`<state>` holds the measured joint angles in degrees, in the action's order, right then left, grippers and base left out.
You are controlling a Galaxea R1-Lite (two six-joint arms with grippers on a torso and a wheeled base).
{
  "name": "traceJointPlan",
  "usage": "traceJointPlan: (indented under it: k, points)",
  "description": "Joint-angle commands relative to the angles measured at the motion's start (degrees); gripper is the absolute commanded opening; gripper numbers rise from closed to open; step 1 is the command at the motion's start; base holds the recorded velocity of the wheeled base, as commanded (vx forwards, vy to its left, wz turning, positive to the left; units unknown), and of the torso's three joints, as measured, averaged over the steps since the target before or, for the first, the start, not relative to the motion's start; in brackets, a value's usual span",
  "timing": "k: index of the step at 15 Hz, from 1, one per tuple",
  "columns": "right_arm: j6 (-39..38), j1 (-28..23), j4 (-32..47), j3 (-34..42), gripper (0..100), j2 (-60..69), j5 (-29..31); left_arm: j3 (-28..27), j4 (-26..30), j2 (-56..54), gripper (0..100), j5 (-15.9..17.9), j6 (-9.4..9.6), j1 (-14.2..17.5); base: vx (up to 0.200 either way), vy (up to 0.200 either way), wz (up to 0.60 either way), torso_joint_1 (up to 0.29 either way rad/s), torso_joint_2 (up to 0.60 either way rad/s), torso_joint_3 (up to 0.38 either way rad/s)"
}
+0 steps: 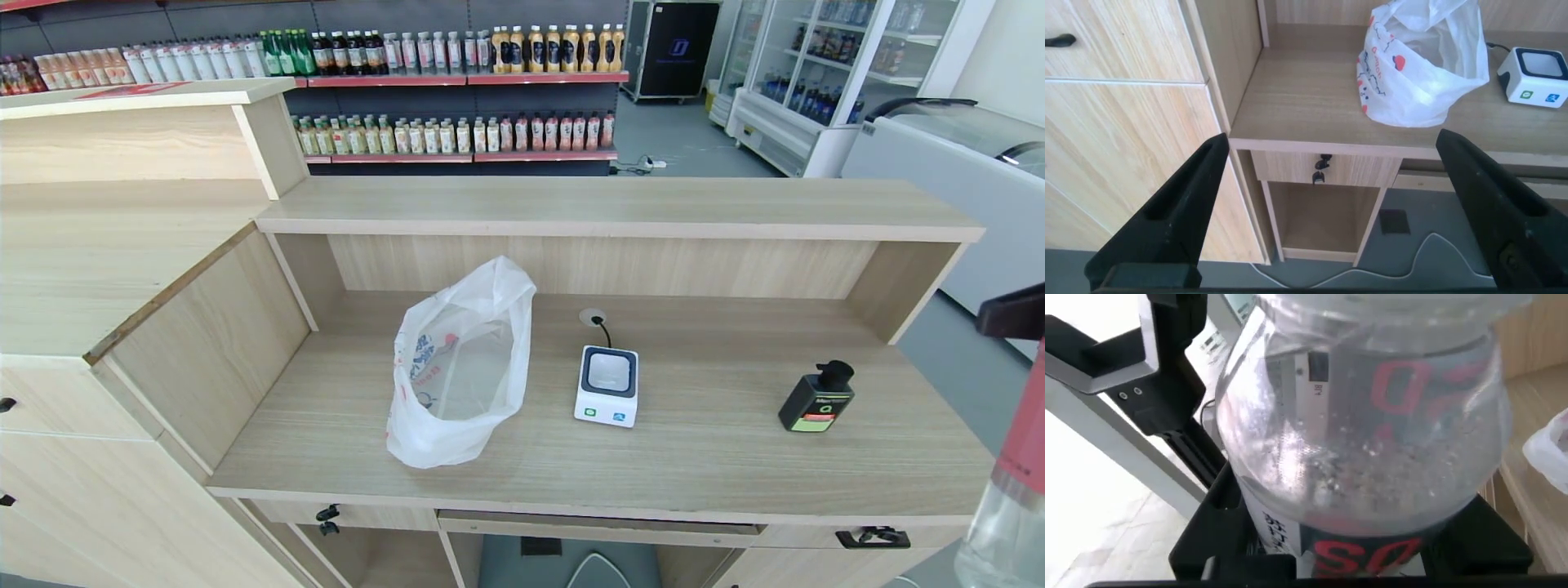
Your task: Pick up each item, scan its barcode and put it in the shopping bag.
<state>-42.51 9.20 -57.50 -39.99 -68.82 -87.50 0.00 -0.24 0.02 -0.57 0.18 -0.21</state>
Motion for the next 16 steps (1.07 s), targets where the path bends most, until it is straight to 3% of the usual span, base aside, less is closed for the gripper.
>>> traceJointPlan:
  k: [1,8,10,16]
  points:
    - [-0.03,2.49,0.02,-1.15,0,-0.97,0.05,0.0,-0.02,-0.02,100,-0.04,-0.01,0.03,0.0,0.0,0.0,0.0,0.0,0.0]
    - [-0.38,5.12,0.64,-13.1,0,-9.58,0.32,0.0,-0.02,-0.02,100,-0.04,-0.01,0.03,0.0,0.0,0.0,0.0,0.0,0.0]
    - [-2.4,7.93,0.64,-16.88,0,-12.48,0.23,0.0,-0.02,-0.02,100,-0.04,-0.01,0.03,0.0,0.0,0.0,0.0,0.0,0.0]
    - [-2.93,11.45,0.99,-17.14,0,-13.89,0.23,0.0,-0.02,-0.02,100,-0.04,-0.01,0.03,0.0,0.0,0.0,0.0,0.0,0.0]
